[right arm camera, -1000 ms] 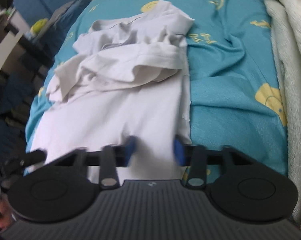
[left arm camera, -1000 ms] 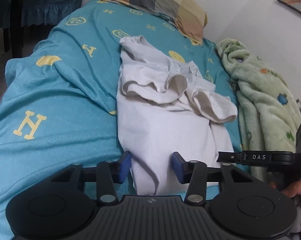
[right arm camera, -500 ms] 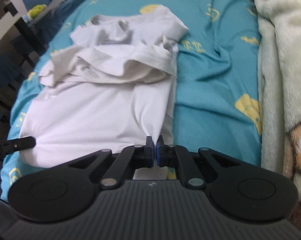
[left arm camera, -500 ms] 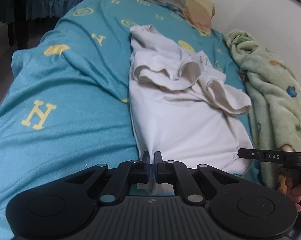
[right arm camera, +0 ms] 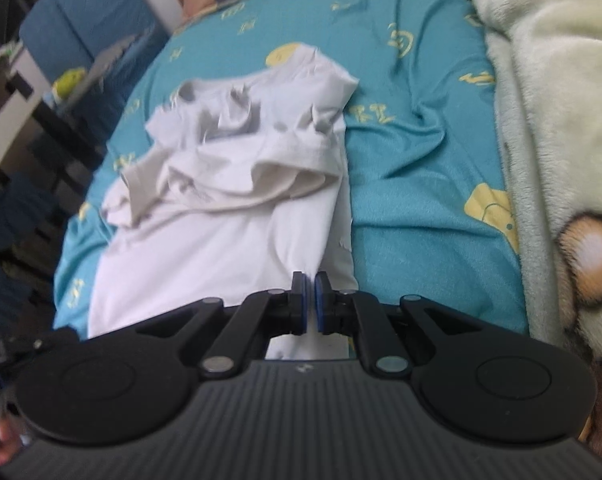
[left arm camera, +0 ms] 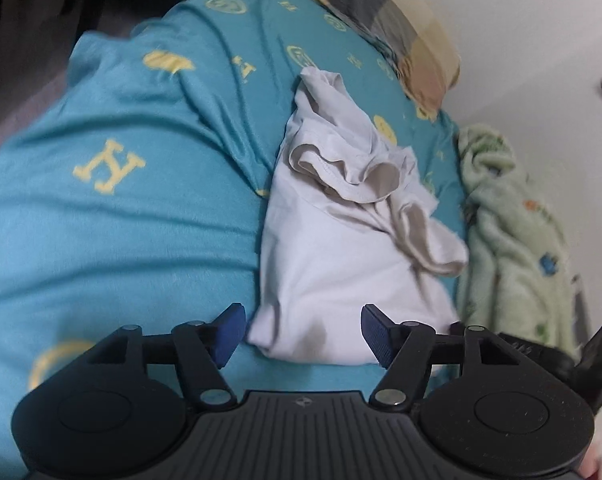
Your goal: Fold clothes
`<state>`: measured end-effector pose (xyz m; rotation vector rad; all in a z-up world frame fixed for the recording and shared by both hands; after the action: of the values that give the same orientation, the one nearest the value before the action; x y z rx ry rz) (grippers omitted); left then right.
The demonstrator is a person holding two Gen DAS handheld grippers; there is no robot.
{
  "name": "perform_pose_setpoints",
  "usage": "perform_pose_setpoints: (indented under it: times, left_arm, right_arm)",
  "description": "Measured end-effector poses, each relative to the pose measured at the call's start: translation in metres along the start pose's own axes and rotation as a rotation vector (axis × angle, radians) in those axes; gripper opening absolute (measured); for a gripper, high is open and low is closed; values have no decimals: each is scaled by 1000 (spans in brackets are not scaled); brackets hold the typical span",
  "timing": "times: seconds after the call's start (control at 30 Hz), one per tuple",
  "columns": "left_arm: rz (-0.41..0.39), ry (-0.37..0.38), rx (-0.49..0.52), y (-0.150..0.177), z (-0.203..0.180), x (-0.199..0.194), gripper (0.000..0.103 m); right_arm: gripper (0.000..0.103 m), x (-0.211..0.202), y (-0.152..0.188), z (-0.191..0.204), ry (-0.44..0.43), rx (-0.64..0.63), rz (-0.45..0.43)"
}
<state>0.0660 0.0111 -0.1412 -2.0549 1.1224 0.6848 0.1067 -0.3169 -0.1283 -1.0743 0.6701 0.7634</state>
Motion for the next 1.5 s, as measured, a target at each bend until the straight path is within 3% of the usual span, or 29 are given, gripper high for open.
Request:
perform_pose_setpoints:
  times: [0.2,0.3,0.4,0.53,0.73,1.17,1.5]
  left_arm:
    - [79,127,-312,19,8,18,79]
    - [120,96,-390,25,10,43,78]
    - [107,85,-477,27,16,62,75]
    - [49,95,-480,20,11,66,73]
    - [39,103,-529,19,18,71,63]
    - [76,121,-529,14,23,70,52]
    - [55,173,-506,10,16,56,51]
  right_arm:
    - [9,-14,-5,-12,-49,137,-60]
    - [9,-13,1,-15,-112,216,-38]
    - [9,-4,7,-12,-156,254,10]
    - [9,6,11,-8,-206,283,55]
    - [9,21,11,-2,-272,334,117]
    - [9,34,4,7,-248,313,133]
    - [9,39,6,9,-247,293,151]
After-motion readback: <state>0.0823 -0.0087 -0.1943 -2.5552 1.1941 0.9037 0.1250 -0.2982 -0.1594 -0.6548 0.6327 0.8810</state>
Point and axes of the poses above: each gripper's, at about its wrist camera, not at the fingertips, and x roughly the way its jaws point, z to its left, y to its underside, the point moved 5 cm from there along x, roughly the way its jaws point
